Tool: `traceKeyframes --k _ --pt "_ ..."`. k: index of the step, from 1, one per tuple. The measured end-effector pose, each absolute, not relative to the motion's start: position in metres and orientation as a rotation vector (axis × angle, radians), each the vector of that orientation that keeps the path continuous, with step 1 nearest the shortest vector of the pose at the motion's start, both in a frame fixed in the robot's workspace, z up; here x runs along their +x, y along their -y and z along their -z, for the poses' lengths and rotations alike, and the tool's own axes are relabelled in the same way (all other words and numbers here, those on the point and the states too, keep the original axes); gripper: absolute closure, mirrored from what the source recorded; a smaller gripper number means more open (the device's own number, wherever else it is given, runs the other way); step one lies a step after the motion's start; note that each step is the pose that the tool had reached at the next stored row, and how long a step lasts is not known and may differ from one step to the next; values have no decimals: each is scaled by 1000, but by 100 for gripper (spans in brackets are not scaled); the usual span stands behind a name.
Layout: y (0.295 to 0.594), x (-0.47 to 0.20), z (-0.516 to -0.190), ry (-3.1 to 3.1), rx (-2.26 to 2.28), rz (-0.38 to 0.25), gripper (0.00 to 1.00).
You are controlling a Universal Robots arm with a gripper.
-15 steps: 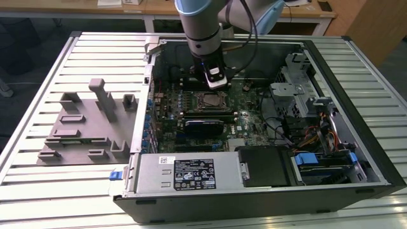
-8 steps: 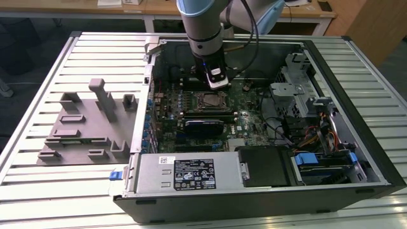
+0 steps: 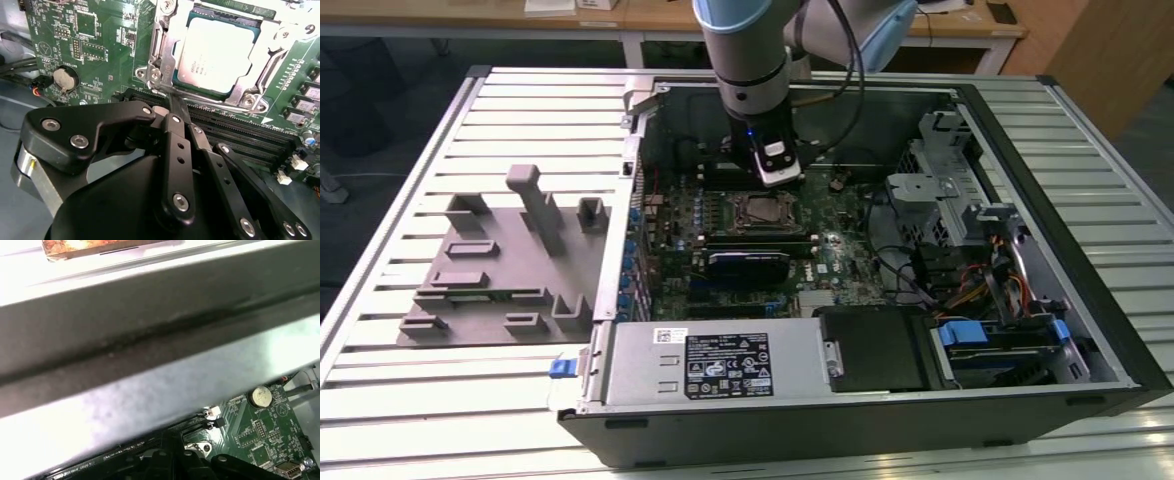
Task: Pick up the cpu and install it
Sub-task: 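Install the first cpu locking lever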
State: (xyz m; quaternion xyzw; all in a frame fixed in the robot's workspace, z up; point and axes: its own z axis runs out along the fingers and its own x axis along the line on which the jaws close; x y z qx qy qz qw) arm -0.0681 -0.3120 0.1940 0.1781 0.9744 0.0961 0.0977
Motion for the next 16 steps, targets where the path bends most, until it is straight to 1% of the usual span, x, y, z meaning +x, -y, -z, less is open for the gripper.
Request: traceKeyframes --k 10,16 --pt "312 -68 -210 -2884 527 -284 89" --pt "312 -68 -211 -2884 527 -284 89"
